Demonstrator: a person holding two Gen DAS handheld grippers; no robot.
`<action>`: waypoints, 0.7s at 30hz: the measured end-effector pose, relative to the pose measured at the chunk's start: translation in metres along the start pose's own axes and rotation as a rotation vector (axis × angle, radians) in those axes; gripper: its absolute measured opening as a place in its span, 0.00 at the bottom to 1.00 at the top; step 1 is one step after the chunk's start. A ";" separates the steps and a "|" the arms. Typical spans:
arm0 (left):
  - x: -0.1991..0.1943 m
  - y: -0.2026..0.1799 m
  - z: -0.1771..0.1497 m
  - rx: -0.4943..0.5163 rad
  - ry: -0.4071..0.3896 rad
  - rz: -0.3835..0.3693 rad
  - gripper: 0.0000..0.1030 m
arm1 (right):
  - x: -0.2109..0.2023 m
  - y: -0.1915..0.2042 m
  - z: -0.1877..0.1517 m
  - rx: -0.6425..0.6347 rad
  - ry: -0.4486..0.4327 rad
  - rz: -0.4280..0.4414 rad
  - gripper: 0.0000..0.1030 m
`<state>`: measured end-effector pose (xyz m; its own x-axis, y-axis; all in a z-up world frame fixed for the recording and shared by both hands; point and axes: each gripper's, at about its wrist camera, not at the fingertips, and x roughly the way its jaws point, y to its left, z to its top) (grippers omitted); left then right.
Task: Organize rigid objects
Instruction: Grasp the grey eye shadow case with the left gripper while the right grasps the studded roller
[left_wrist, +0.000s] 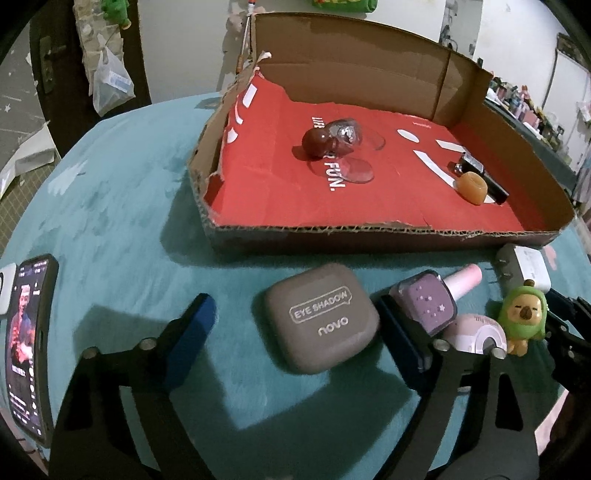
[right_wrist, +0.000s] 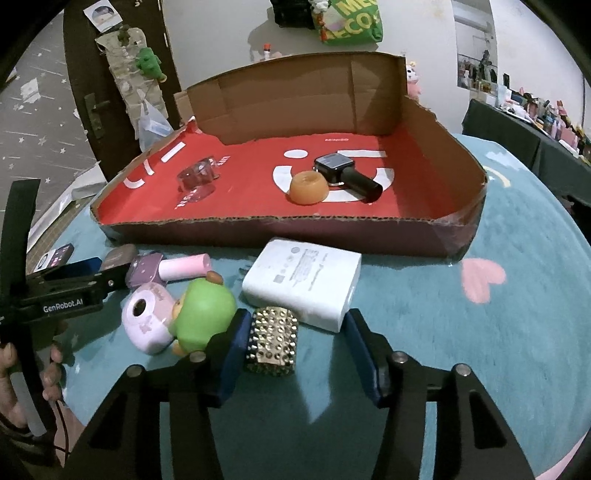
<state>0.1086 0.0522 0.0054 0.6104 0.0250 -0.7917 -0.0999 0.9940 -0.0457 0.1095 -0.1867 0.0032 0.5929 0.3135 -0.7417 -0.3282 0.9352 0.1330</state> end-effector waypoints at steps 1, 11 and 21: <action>0.000 -0.001 0.000 0.005 -0.001 -0.007 0.72 | 0.000 0.000 0.000 -0.004 0.002 -0.007 0.47; -0.007 -0.004 -0.004 0.012 -0.008 -0.055 0.56 | -0.008 -0.003 -0.008 -0.017 0.007 0.002 0.35; -0.026 -0.009 -0.010 0.016 -0.029 -0.103 0.56 | -0.026 -0.002 -0.004 -0.012 -0.035 0.029 0.27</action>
<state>0.0860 0.0419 0.0205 0.6394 -0.0747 -0.7652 -0.0231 0.9930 -0.1163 0.0920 -0.1975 0.0199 0.6084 0.3459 -0.7143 -0.3538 0.9238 0.1460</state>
